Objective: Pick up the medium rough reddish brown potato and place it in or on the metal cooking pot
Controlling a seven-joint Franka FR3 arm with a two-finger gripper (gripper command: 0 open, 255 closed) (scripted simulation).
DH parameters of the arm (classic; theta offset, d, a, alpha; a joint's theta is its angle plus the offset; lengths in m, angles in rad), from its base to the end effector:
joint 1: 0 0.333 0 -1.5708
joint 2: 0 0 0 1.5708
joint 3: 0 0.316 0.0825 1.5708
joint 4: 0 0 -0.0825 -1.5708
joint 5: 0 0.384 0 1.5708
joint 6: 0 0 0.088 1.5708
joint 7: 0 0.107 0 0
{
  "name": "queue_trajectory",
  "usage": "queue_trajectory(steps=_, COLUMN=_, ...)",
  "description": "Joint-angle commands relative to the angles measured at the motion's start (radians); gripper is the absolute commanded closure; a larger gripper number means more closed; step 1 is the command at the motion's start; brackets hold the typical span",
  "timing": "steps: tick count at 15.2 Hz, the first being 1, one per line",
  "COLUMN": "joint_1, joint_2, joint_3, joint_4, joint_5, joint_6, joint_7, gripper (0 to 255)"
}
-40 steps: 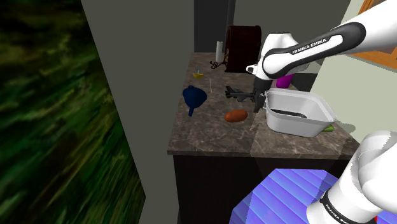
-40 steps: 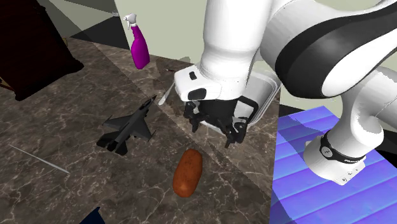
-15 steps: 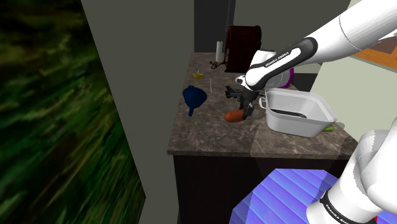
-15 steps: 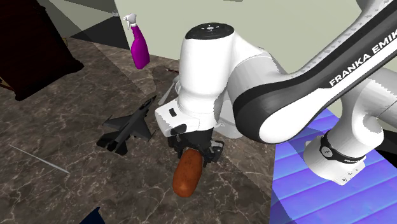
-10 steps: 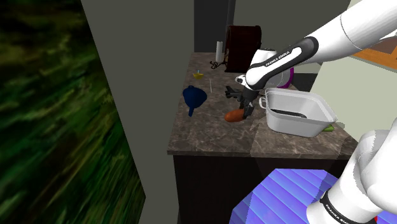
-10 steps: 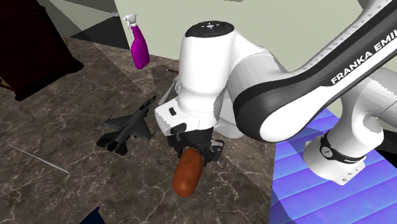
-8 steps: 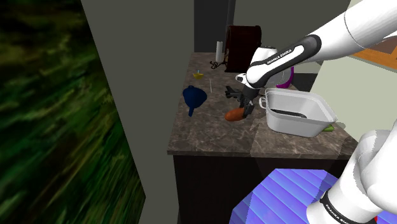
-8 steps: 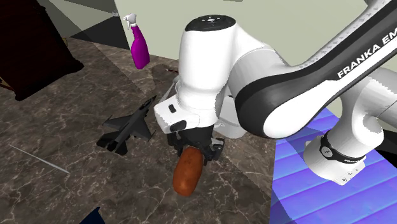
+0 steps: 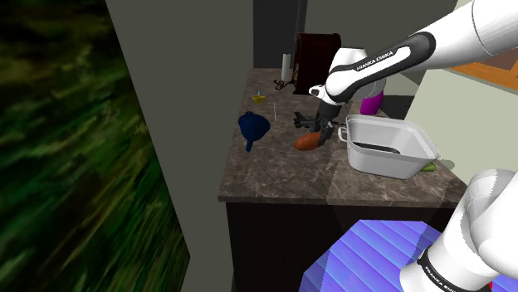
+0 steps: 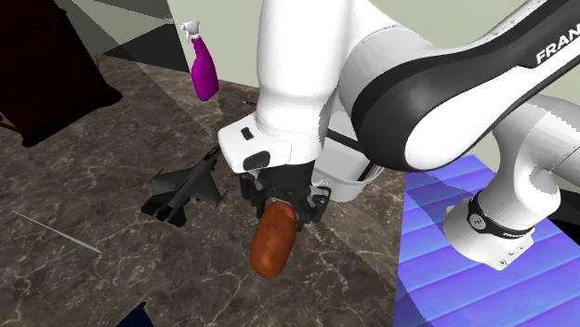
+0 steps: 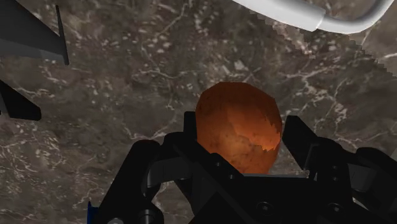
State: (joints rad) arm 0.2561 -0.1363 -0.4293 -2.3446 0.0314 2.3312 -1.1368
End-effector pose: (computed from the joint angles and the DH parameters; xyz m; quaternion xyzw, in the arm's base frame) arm 0.4901 -0.0869 0.3935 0.8887 0.4534 0.0681 0.0015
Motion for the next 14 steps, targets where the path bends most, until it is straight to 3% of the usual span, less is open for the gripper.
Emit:
queue_trajectory(steps=1, joint_1=-0.001, joint_2=-0.017, joint_3=0.003, joint_4=0.014, joint_5=-0.010, joint_6=-0.029, joint_7=0.010, gripper=255)
queue_trajectory(steps=14, joint_1=-0.006, joint_2=-0.090, joint_3=0.022, joint_4=0.125, joint_5=-0.046, joint_6=-0.208, joint_7=0.047, gripper=255)
